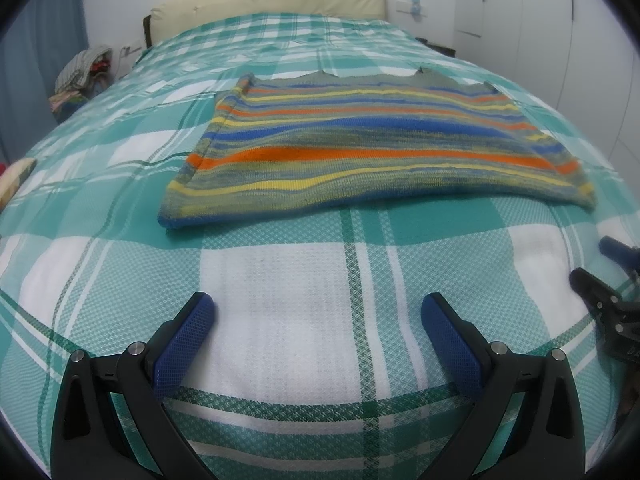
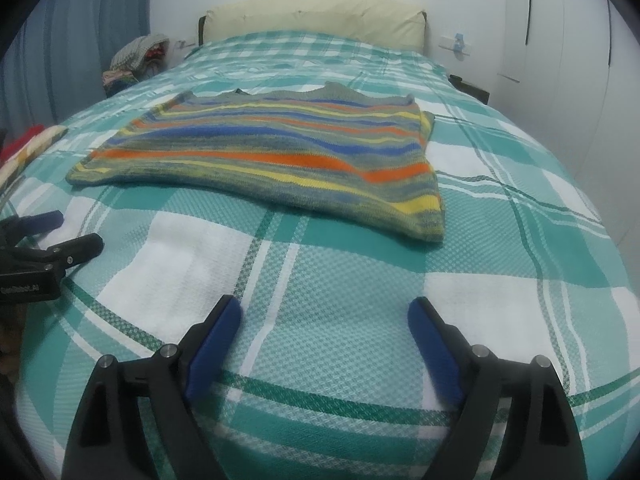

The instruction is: Fold small clothes

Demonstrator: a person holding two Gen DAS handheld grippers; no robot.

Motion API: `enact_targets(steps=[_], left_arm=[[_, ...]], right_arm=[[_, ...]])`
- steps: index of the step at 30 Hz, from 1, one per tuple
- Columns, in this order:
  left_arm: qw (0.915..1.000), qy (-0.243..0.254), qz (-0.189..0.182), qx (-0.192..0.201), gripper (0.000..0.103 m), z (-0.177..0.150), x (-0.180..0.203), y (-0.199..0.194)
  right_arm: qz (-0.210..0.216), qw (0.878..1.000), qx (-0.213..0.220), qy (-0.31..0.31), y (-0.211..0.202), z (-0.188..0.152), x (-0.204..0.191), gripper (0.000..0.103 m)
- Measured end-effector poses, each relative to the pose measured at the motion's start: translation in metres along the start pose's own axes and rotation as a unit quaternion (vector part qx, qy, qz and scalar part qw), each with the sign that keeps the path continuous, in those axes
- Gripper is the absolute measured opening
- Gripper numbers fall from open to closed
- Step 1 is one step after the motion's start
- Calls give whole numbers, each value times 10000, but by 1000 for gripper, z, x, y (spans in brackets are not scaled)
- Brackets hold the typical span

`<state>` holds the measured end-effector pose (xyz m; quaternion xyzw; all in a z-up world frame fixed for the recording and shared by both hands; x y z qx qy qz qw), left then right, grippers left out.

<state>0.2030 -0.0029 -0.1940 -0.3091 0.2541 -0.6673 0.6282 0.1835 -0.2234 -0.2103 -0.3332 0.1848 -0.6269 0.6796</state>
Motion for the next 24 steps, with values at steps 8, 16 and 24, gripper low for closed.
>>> enact_targets(steps=[8,16,24], left_arm=[[9999,66,84,0,102,-2,2,0],[9996,147,222,59,102,-4,5,-2],[9996,142,220,51,102,-4,4,-2]], right_arm=[[-256,9994,-199,116,2,1,0,92],[-337,9989,-243,225,2,1,2,96],[-334,9989,-243,228,3,1,2,96]])
Point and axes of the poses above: each gripper's, at about its wrist camera, not at the fingertips, and y roughly the way its jaws point, x to its right, z to its top, the point moved 3 cm from there along y, roughly the way its jaws point, and after that the axes turned 10 degrees about -y, right-handed, at the moved point
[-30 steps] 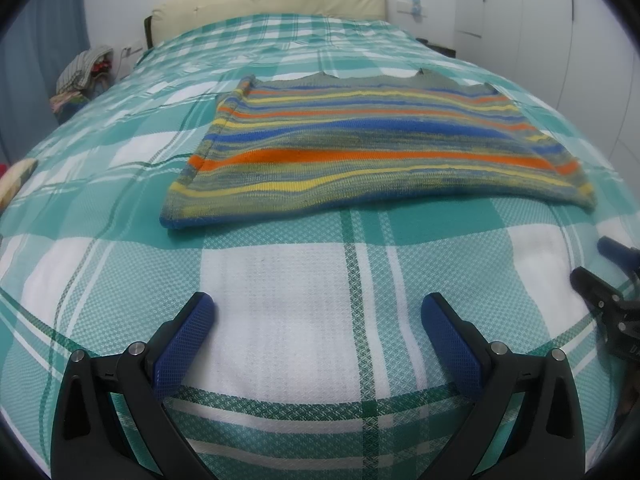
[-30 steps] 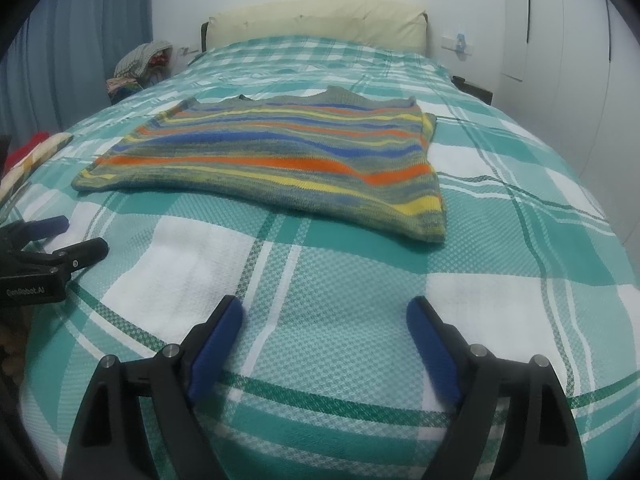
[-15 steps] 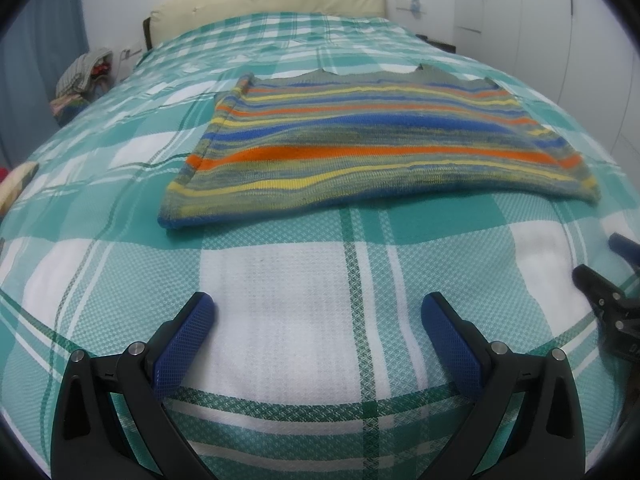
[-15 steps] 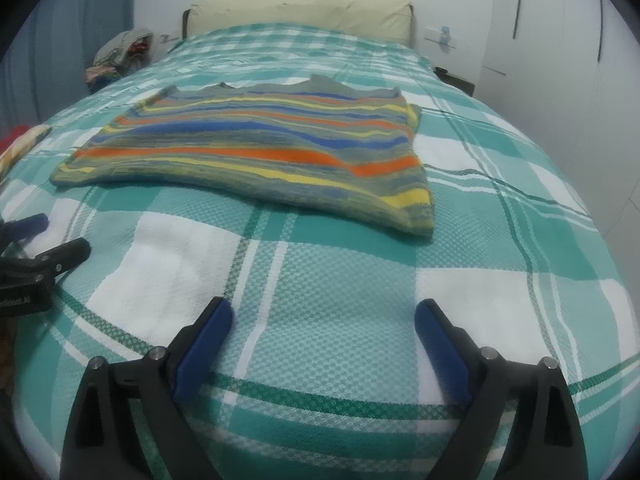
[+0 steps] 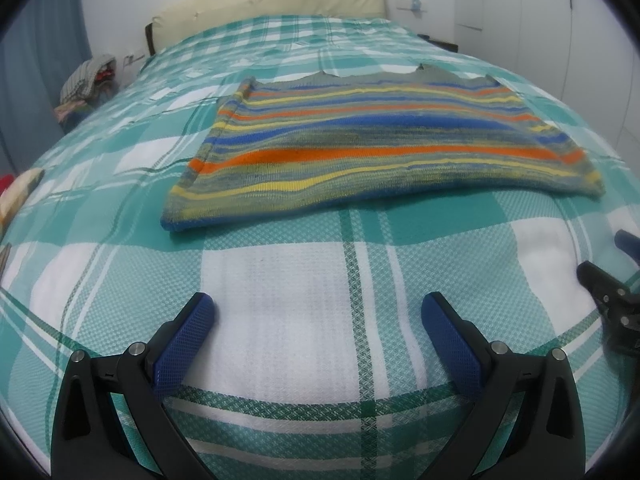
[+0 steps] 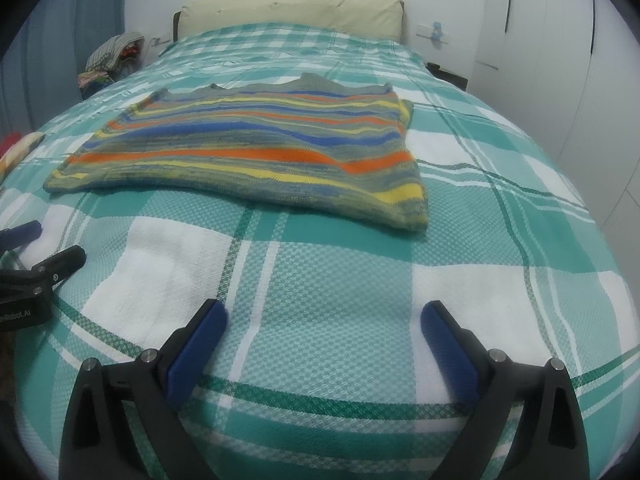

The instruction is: Fold small clothes

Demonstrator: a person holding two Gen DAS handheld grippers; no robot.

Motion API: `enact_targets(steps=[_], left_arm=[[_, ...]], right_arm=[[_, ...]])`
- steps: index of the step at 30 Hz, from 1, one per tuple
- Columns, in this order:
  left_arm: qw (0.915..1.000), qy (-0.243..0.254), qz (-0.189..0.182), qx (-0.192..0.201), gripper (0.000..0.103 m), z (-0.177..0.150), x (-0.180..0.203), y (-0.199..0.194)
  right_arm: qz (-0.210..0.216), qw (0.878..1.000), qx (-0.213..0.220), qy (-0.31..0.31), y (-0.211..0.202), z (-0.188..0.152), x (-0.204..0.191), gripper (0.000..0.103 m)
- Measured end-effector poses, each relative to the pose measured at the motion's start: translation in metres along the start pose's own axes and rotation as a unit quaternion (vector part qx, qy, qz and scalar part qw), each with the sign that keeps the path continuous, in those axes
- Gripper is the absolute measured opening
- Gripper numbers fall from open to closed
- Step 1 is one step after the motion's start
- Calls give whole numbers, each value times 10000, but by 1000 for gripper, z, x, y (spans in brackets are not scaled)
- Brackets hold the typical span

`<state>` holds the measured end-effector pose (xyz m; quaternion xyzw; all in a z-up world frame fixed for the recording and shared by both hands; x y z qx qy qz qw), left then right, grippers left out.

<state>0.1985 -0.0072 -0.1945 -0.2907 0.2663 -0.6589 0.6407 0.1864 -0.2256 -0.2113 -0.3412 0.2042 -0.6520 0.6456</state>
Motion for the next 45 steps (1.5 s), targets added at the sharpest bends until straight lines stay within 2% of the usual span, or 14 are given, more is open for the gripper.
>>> enact_targets(steps=[9,15,20,24,28,31,33,35,36,38,39,40,41,45], left_arm=[[10000,-7,11,-15,102,0,1,-1],[9996,87,-75,-272,101,10,4,-15],[9945,709,-753,137,101,32,45,-55],[9769,1575,-1442,130,101,40,108,-57],[9539,2397,-1809,-1,100,35,180,-19],[9508,2595,-1686,-160,94,38,209,14],[9511,2510,-1787,-218,94,43,216,23],[9509,2453,-1877,-172,92,50,223,27],[9509,2445,-1892,-151,85,52,225,29],[9510,2362,-1986,-170,57,56,230,33],[9515,2276,-2062,-183,27,57,230,34],[9532,2210,-2057,-133,7,59,230,32],[9561,2064,-2078,-43,7,63,224,28],[9608,1093,-2548,83,5,85,174,1]], right_arm=[[-29,10000,-46,22,-1,-1,-1,97],[55,9997,-217,102,0,1,1,99],[758,9942,-675,352,-13,18,26,97],[1051,9914,-167,759,-30,59,85,97],[1848,9751,-35,1224,5,104,138,97],[2442,9552,-468,1603,65,125,162,77],[2832,9368,-759,1911,105,136,172,72],[2993,9285,-870,2020,133,145,177,70],[3105,9249,-859,2020,144,151,176,68],[3357,9164,-868,1998,164,165,171,62],[3437,9137,-880,1984,171,171,167,52],[3470,9128,-909,1955,177,175,163,44],[3433,9152,-925,1897,183,180,159,15],[3177,9325,-695,1570,170,205,148,11]])
Point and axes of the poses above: each gripper's, at about its wrist camera, not at the fingertips, and y roughly the way its jaws point, x to its right, z to its top, the point moved 3 cm from there along y, roughly the way its jaws point, and after that the axes turned 10 degrees about -y, right-handed, at the moved point
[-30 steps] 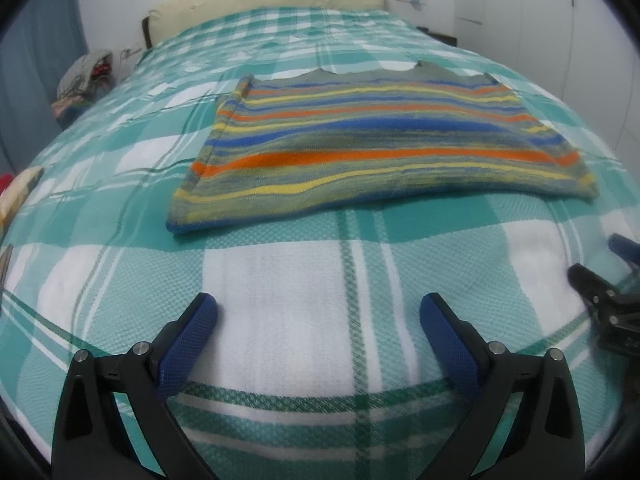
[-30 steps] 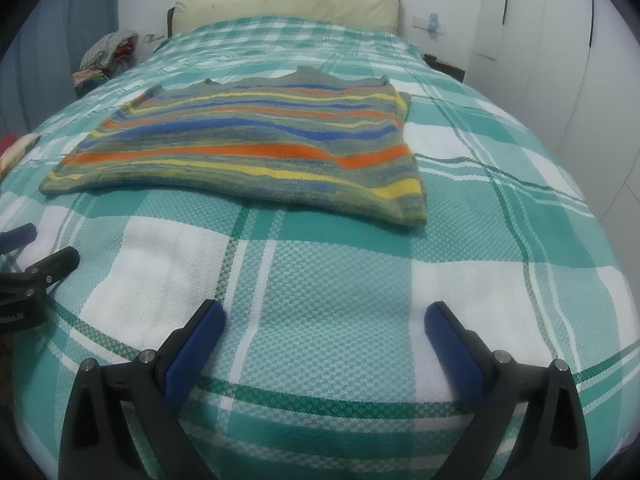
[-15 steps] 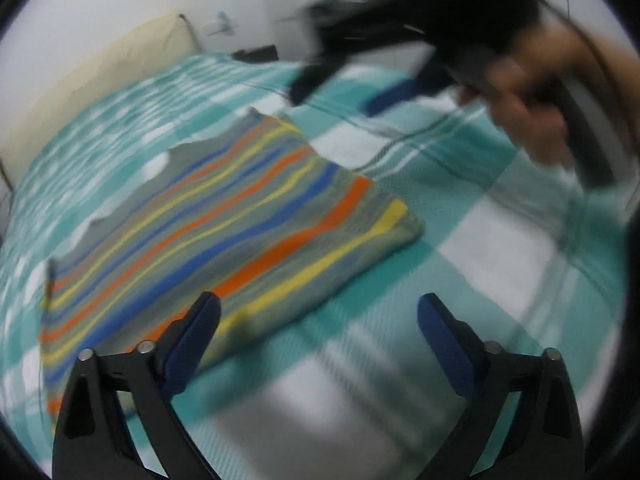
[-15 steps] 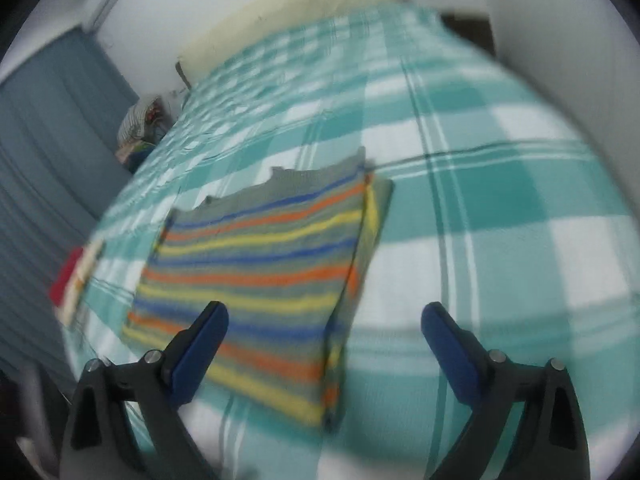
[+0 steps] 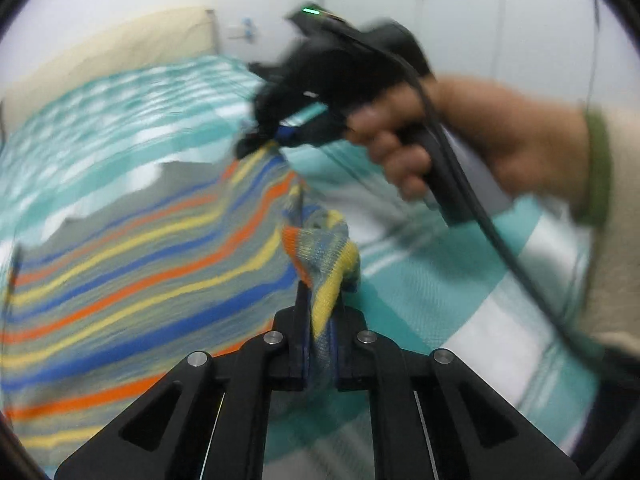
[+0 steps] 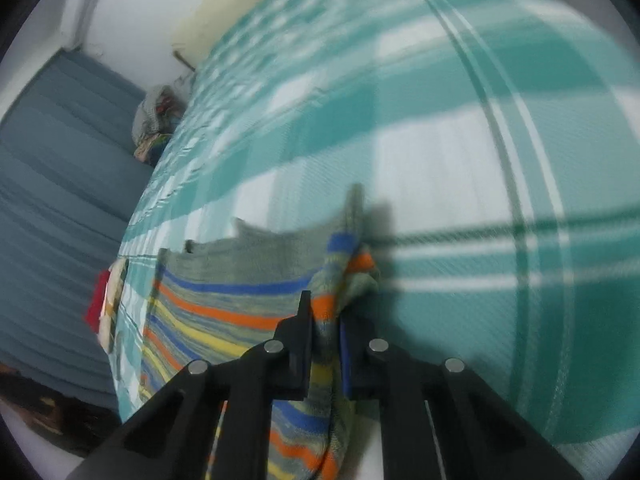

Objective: Fold small clothes
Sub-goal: 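Grasp the sweater side edge with the right gripper while the left gripper grasps it too, then fold the side edge over the sweater with both grippers and open them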

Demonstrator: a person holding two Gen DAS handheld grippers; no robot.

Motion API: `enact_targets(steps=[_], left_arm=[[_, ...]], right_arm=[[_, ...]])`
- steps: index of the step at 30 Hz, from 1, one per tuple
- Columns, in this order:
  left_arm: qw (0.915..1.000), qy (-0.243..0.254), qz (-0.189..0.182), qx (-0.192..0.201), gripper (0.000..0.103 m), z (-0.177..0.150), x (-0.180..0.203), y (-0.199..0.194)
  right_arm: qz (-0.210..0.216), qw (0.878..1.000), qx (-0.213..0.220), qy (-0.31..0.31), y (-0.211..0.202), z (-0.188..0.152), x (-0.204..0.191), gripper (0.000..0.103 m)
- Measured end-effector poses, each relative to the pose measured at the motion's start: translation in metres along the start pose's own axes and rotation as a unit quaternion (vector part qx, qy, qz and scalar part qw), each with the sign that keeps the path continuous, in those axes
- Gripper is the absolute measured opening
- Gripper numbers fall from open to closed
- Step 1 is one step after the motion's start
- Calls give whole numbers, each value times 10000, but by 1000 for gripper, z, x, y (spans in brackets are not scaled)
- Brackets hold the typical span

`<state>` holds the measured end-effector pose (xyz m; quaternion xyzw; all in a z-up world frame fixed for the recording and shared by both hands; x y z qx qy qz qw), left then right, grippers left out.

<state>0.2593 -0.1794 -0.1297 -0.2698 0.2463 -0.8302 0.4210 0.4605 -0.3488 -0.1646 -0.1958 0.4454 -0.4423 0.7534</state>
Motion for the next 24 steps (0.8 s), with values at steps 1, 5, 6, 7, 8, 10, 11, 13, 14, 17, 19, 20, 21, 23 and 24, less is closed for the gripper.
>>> enact_targets(steps=[1,5,6,7,8,10,11,13,14,17,19,20,21,23,24], left_arm=[[9998,-183,-34,69,5,2,-9,-10],[9941,-1011,130,375,5,5,-74,-69],[9923,-1153,203,394,5,4,-86,-79],[9892,-1376,298,406,4,1,-106,-92],[9870,-1510,365,401,4,-1,-118,-98],[9816,-1777,586,376,4,-10,-147,-110],[9786,-1891,717,372,4,-15,-160,-114],[9716,-2174,875,331,4,-28,-179,-118],[9676,-2324,948,285,5,-35,-190,-118],[9588,-2626,1085,51,10,-53,-211,-109],[9516,-2806,1249,-102,37,-61,-221,-109],[9480,-2917,1272,-104,44,-65,-226,-114],[9477,-2957,1201,-31,54,-68,-223,-120],[9500,-2889,1184,85,65,-67,-222,-132],[9515,-2839,1175,128,68,-64,-221,-133]], right_arm=[[-33,9999,41,-124,-4,3,-11,11],[159,9977,184,-631,-9,22,-83,11],[225,9971,188,-703,-5,27,-98,11],[354,9958,188,-827,4,33,-125,11],[426,9948,182,-903,10,36,-140,11],[562,9921,104,-1113,33,40,-178,11],[626,9907,28,-1209,52,42,-200,11],[685,9886,-138,-1330,84,39,-231,11],[665,9875,-243,-1405,101,36,-243,11],[481,9836,-552,-1651,149,26,-270,12],[517,9828,-680,-1639,176,21,-279,19],[600,9835,-685,-1561,181,18,-278,27],[727,9847,-642,-1447,183,17,-276,33],[1076,9862,-397,-1190,177,15,-275,33],[1161,9861,-257,-1163,168,15,-274,33]])
Point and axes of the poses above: each gripper's, at about its wrist camera, not at the fingertips, and y roughly the way its jaws point, x to its right, z to its top, the point moved 3 cm from there along y, roughly the way its jaws point, and after that the axes turned 10 degrees about -y, right-handed, at the moved point
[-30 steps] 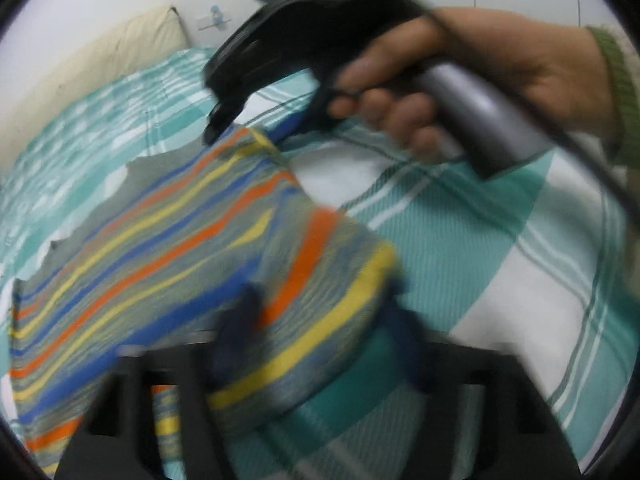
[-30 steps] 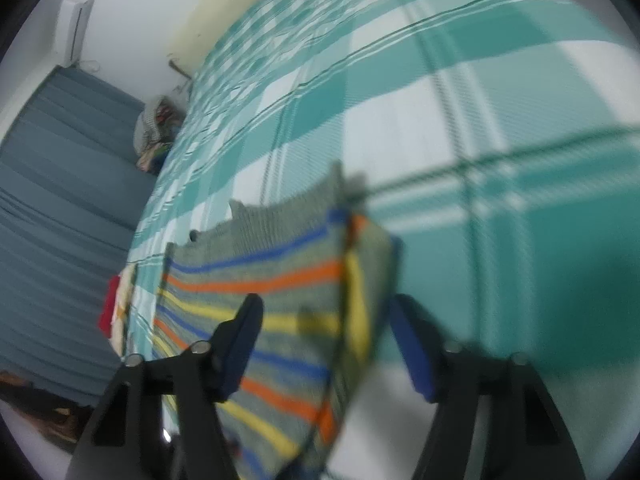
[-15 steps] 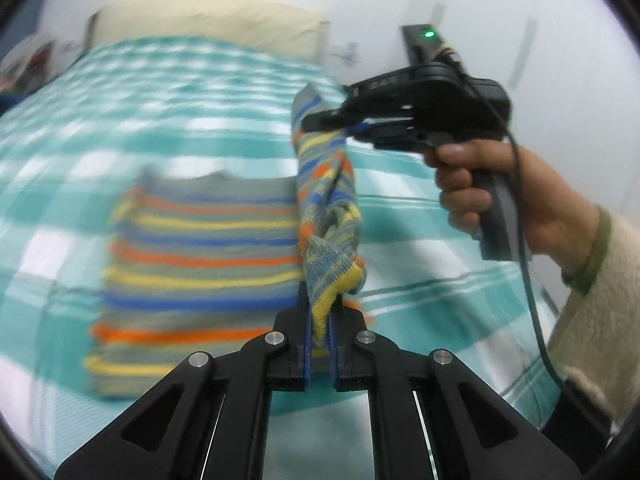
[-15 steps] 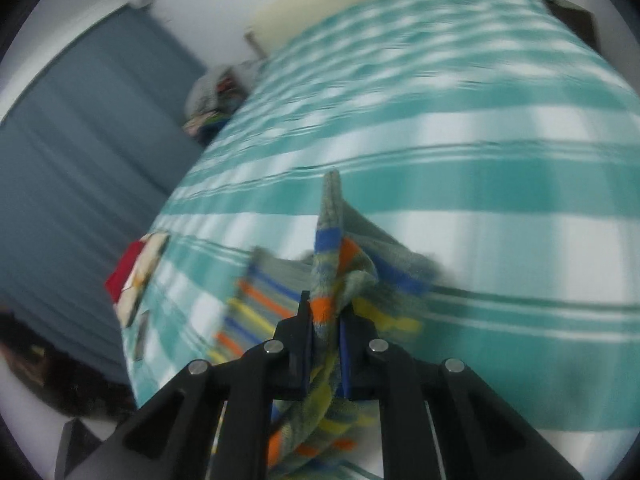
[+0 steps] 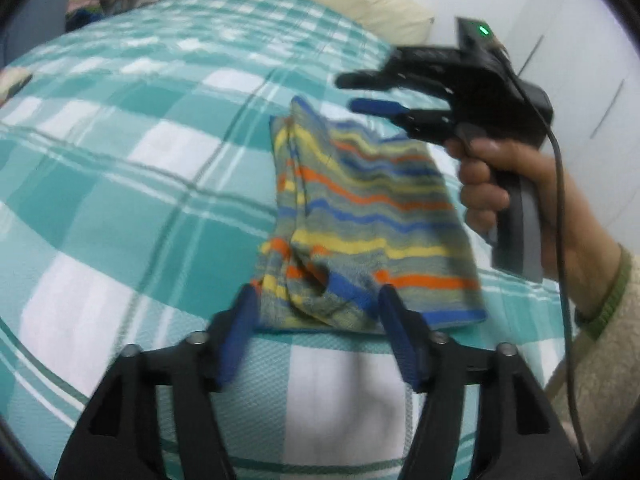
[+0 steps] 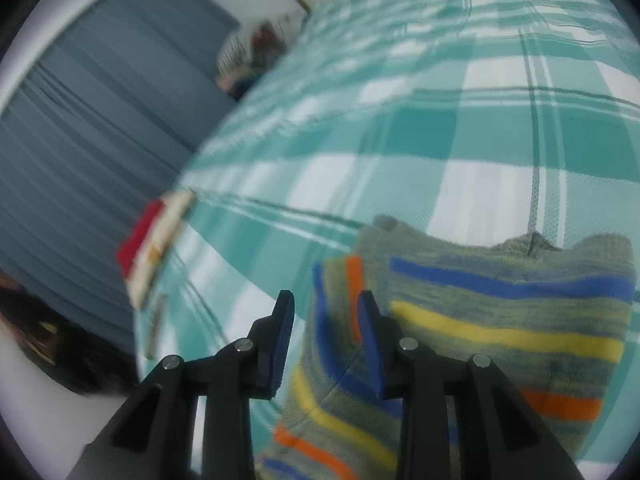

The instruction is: Fold small clothes

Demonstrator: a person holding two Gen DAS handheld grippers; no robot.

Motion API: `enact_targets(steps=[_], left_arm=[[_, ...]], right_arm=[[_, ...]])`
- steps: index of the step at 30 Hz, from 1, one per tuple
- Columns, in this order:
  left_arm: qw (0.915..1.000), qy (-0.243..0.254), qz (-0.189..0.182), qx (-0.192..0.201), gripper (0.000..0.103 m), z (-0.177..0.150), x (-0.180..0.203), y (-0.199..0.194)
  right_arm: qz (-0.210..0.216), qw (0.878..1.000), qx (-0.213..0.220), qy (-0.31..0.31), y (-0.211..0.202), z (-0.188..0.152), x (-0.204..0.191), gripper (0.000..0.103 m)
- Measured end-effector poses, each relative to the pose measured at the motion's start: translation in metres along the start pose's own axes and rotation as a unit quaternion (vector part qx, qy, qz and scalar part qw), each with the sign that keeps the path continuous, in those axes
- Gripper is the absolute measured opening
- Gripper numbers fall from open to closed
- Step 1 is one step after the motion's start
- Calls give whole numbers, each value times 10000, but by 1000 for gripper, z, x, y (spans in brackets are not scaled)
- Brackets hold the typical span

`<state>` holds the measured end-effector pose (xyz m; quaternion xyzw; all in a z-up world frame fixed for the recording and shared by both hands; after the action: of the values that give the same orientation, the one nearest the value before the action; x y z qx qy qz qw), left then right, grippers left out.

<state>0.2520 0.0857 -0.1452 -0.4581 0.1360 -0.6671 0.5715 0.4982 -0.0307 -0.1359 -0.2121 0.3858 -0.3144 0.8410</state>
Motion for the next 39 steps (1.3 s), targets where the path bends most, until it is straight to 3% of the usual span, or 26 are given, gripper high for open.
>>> enact_targets(steps=[3,5,6,7,10,14,15,16,19,22,24,26,27,30,34,35,37,39], left_arm=[[9998,185,-86,52,70,9,8,3],[9997,214,-64,-39,66,15,12,15],[9998,182,-4,-66,41,16,9,20],[9997,132,98,-162,9,15,5,25],[9986,-47,299,-435,9,12,-11,40],[9975,38,324,-626,21,17,-12,24],[9979,38,270,-583,32,26,-12,17],[9986,99,217,-469,52,39,-9,11],[9986,424,160,-270,80,73,8,11],[9963,711,113,-468,80,97,24,47],[9944,790,244,-659,75,104,28,79],[9903,890,632,-859,38,110,20,120],[9900,795,686,-938,26,109,13,129],[9939,392,554,-870,26,115,-1,136],[9939,512,670,-706,32,117,5,110],[9940,553,694,-647,37,116,5,97],[9946,658,541,-593,70,108,8,64],[9940,838,446,-543,80,97,12,43]], right_arm=[[-218,9992,245,-210,-38,-3,-3,33],[-575,9965,188,-585,-67,-14,-8,33],[-717,9943,109,-785,-77,-22,-12,33],[-852,9906,-50,-1065,-89,-38,-17,33],[-867,9836,-475,-1509,-104,-91,-28,33],[-924,9774,-1369,-1323,-80,-164,-12,33],[-948,9778,-1279,-1362,-84,-168,-12,33],[-924,9796,-1153,-1366,-90,-166,-13,33],[-905,9862,-666,-1214,-114,-138,-9,33],[-1217,9852,-236,-1184,-126,-91,8,33],[-1262,9858,-204,-1086,-117,-71,18,33],[-1280,9861,-221,-1033,-99,-56,30,33],[-1221,9869,-250,-1025,-90,-53,34,33],[-1428,9844,-526,-879,-54,-55,53,33],[-1828,9786,-421,-850,-49,-61,56,34],[-1892,9775,-372,-855,-56,-62,51,34],[-1927,9756,-244,-1026,-77,-67,32,34],[-1889,9738,-267,-1240,-94,-78,10,35]])
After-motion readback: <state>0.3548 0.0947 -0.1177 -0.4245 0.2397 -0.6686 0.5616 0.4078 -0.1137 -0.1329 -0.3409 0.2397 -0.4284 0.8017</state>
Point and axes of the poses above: each gripper's, at about its wrist camera, not at the fingertips, and y roughly the way its jaws point, x to its right, z to its top, the point moved 3 cm from there along y, roughly the way its jaws point, and after that the axes turned 10 degrees about -y, right-handed, at the moved point
